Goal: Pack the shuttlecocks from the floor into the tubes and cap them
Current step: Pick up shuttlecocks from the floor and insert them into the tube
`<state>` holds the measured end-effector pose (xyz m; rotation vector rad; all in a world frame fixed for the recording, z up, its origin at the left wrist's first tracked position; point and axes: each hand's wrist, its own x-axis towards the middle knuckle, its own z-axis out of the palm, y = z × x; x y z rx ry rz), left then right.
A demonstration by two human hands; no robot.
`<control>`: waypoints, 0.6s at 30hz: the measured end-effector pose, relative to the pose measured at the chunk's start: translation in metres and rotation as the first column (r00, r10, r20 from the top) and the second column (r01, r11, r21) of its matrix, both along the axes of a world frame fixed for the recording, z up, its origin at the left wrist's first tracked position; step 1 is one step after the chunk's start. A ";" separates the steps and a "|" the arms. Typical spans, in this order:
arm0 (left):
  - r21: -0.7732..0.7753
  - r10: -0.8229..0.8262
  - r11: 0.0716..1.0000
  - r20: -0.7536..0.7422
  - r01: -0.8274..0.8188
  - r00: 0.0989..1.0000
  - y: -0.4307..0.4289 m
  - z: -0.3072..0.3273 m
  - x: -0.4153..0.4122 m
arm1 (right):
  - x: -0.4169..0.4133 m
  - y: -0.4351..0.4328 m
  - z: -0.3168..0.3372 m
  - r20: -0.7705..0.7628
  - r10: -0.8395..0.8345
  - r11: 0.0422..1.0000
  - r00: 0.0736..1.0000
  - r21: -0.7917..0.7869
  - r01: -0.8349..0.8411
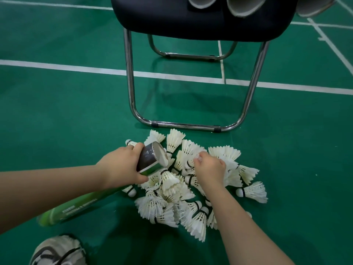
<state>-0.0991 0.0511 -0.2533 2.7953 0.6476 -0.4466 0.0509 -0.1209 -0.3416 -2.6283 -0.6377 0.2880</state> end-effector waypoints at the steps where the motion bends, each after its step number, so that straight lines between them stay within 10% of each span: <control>1: 0.000 -0.002 1.000 0.002 0.002 1.000 0.000 0.000 0.000 | 0.001 0.000 0.003 0.012 -0.019 0.995 1.000 0.101 0.018; 6: -0.001 0.001 1.000 0.008 -0.001 1.000 0.001 0.004 0.002 | -0.001 0.002 0.030 -0.301 -0.108 0.706 0.948 0.648 0.286; 10: 0.013 0.001 1.000 0.013 -0.001 1.000 -0.001 0.007 0.004 | -0.003 0.010 0.055 -0.462 0.047 0.484 0.886 0.786 0.385; 18: 0.001 0.001 1.000 0.021 -0.001 1.000 -0.002 0.008 0.002 | -0.010 0.020 0.084 -0.558 0.450 0.759 0.697 0.651 0.031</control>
